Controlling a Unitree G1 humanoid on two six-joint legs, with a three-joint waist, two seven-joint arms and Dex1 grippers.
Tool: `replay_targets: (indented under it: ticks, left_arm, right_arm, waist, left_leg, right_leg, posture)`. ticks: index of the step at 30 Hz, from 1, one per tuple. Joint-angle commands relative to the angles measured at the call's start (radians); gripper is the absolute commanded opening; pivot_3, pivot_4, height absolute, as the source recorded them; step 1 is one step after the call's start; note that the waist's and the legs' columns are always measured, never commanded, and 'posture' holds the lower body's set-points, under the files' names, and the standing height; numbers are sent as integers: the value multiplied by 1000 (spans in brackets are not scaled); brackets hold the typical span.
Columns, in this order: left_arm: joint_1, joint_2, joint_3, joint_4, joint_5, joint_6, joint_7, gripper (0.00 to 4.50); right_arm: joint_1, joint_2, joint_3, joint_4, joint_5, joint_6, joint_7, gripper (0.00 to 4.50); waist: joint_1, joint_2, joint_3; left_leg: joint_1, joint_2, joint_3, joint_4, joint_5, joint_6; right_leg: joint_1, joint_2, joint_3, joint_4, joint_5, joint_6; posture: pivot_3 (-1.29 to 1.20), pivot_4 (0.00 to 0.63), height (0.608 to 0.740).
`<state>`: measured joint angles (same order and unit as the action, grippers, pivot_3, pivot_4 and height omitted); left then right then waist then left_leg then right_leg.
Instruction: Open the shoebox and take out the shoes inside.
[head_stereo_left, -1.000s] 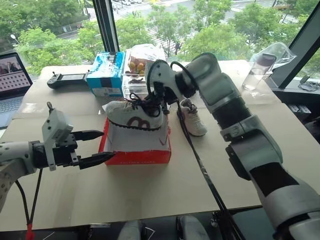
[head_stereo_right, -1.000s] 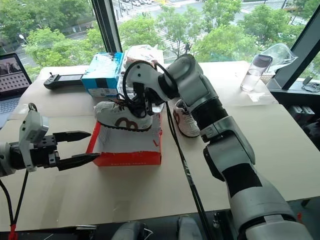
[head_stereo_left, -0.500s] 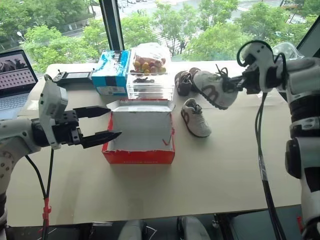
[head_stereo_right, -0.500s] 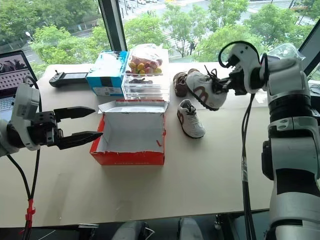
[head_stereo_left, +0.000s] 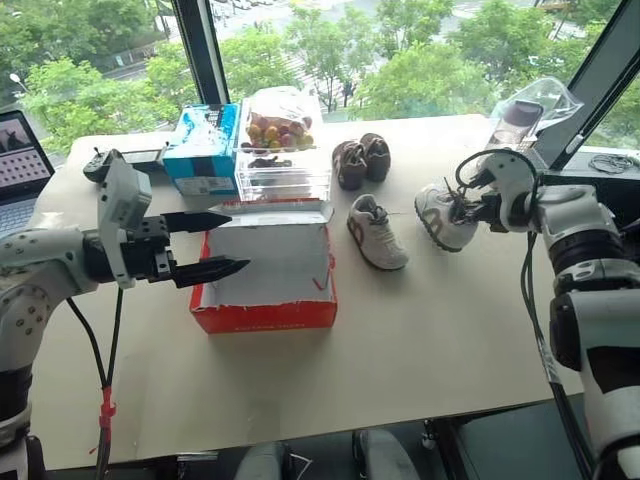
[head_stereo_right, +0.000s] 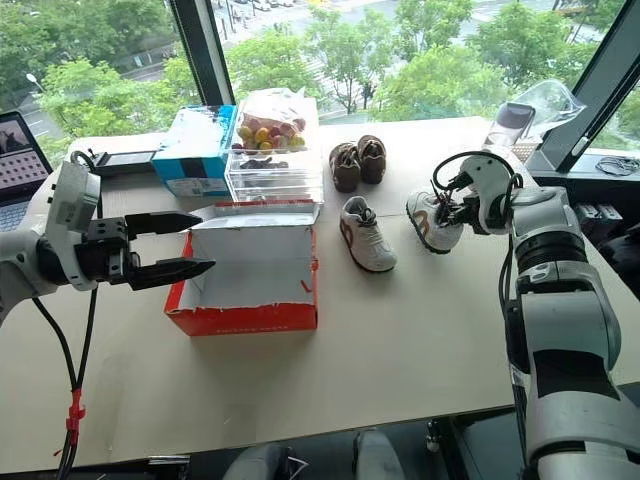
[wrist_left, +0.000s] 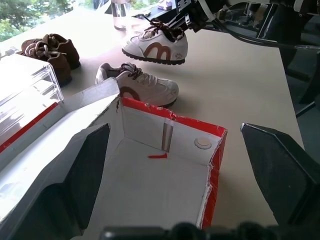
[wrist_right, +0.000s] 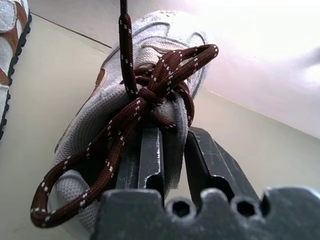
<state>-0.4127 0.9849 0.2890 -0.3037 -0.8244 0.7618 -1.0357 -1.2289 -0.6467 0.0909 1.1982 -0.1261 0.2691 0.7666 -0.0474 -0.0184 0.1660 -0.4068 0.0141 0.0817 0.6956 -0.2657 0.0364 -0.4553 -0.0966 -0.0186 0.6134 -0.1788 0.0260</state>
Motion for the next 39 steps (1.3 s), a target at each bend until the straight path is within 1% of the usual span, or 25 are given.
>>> replay_targets:
  ticks: [1,3,5,7,9,12,14,16,17,18,21,23,24,26,29,33,37,39]
  left_arm:
    - [5,18,34,-23,-1,-13,-5,4500]
    - [22,25,50,-31,-6,-5,-4,4500]
    - [31,27,59,-36,-12,0,0,4500]
    - [36,23,67,-39,-17,6,12,4500]
    - [38,6,84,-37,-23,2,32,4500]
    - [25,-38,107,-12,-7,-13,106,4500]
    - [22,-94,140,12,16,-45,186,4500]
    - [26,-155,183,37,43,-74,285,4500]
    - [28,-175,200,43,46,-78,318,4500]
    - [45,-207,229,55,60,-111,348,4500]
    - [99,-279,292,82,96,-167,434,4500]
    - [144,-318,309,96,132,-195,487,4500]
    - [176,-338,294,96,174,-232,504,4500]
    - [226,-371,244,84,246,-280,533,4500]
    - [276,-393,125,95,398,-404,545,4500]
    - [293,-442,102,119,434,-467,573,4500]
    - [310,-476,118,150,471,-511,625,4500]
    - [304,-480,127,174,471,-516,639,4500]
  right_arm:
    - [-18,-8,-22,-8,6,-42,-5,2468]
    - [-28,-25,-25,-37,12,-31,26,3263]
    - [-32,-39,-28,-66,18,-19,48,3790]
    - [-30,-58,-31,-115,24,6,77,4430]
    - [-4,-91,-36,-225,39,63,132,4430]
    - [103,-156,-54,-504,102,213,258,4430]
    - [245,-205,-104,-751,168,313,296,4430]
    - [404,-221,-199,-956,228,344,269,4430]
    - [461,-219,-240,-1022,245,347,244,4430]
    - [531,-197,-304,-1085,297,372,232,4430]
    - [656,-160,-425,-1224,468,590,243,4430]
    - [744,-104,-465,-1331,458,593,134,4430]
    - [790,-62,-474,-1358,435,523,77,4430]
    - [839,18,-492,-1394,432,494,-14,4430]
    - [887,87,-426,-1446,385,444,-111,4430]
    - [931,161,-386,-1419,316,334,-238,4430]
    - [961,260,-401,-1369,276,226,-394,4430]
    - [978,277,-386,-1329,254,164,-424,4430]
  waist:
    - [2,0,0]
    - [3,0,0]
    - [4,0,0]
    - [5,0,0]
    - [5,0,0]
    - [11,0,0]
    - [17,0,0]
    - [30,-1,-1]
    - [34,-1,-1]
    - [35,-1,-1]
    - [34,-2,-1]
    - [34,-2,-1]
    - [35,-3,-2]
    - [35,-5,-4]
    - [38,-5,-4]
    - [39,-5,-4]
    - [38,-5,-4]
    - [37,-5,-4]
  left_leg:
    - [0,0,0,0,0,0]
    - [0,0,1,0,0,0]
    - [0,0,1,0,-1,1]
    - [0,0,1,0,-1,1]
    - [0,0,1,0,-1,1]
    - [0,1,1,0,-1,2]
    - [0,1,1,0,-2,3]
    - [0,1,1,1,-2,3]
    - [0,1,1,1,-2,4]
    - [0,1,2,1,-2,4]
    - [1,1,3,3,-2,4]
    - [2,1,4,4,-5,9]
    - [3,1,4,4,-7,11]
    - [6,1,5,3,-7,11]
    - [13,1,5,3,-9,13]
    - [16,0,5,3,-9,13]
    - [16,1,5,2,-9,13]
    - [16,0,6,1,-9,13]
  right_leg:
    - [0,0,0,0,0,0]
    - [0,0,1,1,0,1]
    - [0,0,1,1,1,1]
    - [0,0,1,0,1,1]
    - [0,0,2,0,1,1]
    - [0,0,2,0,1,2]
    - [0,0,2,0,1,2]
    - [1,0,1,0,1,2]
    - [1,0,2,0,1,2]
    - [1,0,2,0,1,2]
    - [1,-1,4,0,2,3]
    - [1,-1,5,0,2,3]
    - [2,-1,5,0,3,3]
    - [5,-1,5,-1,3,3]
    - [14,-1,5,-3,3,3]
    - [16,-2,5,-3,3,3]
    - [16,-1,5,-3,3,3]
    - [16,-1,5,-3,3,3]
  posture:
    - [0,150,740]
    - [0,150,740]
    - [0,150,740]
    - [0,150,740]
    - [0,150,740]
    - [0,150,740]
    - [0,150,740]
    - [0,150,740]
    - [0,150,740]
    - [0,150,740]
    - [0,150,740]
    - [0,150,740]
    - [0,150,740]
    - [0,150,740]
    - [0,150,740]
    - [0,150,740]
    - [0,150,740]
    - [0,150,740]
